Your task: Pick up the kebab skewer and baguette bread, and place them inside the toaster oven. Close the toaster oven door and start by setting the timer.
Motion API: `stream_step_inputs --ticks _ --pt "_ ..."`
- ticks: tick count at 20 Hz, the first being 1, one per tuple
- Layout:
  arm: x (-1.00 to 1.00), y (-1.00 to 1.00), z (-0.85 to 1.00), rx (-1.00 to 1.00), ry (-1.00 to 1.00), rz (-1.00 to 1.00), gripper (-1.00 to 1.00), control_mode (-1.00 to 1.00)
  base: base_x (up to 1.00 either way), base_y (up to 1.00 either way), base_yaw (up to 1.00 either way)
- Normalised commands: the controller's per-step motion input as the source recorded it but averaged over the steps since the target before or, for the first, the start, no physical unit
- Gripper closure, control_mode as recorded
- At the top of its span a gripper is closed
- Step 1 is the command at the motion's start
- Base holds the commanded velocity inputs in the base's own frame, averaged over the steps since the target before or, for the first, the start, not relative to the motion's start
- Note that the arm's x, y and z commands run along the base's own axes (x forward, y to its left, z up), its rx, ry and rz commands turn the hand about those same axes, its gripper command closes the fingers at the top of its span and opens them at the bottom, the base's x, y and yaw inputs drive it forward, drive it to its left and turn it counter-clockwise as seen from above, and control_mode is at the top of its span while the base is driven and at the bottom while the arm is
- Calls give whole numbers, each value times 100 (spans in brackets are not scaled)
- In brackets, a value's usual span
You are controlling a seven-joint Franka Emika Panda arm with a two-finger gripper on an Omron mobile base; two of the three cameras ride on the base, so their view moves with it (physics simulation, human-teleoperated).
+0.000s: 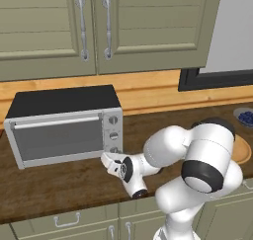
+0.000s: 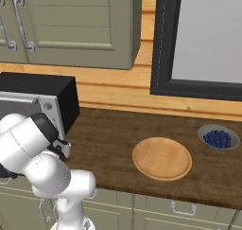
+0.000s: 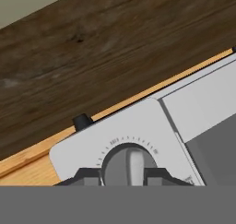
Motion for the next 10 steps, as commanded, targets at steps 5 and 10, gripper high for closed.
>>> stream_step_inputs --ticks 5,10 --pt "26 -1 32 29 3 -7 100 -100 0 0 0" --pt "23 0 31 30 5 -8 100 -100 0 0 0"
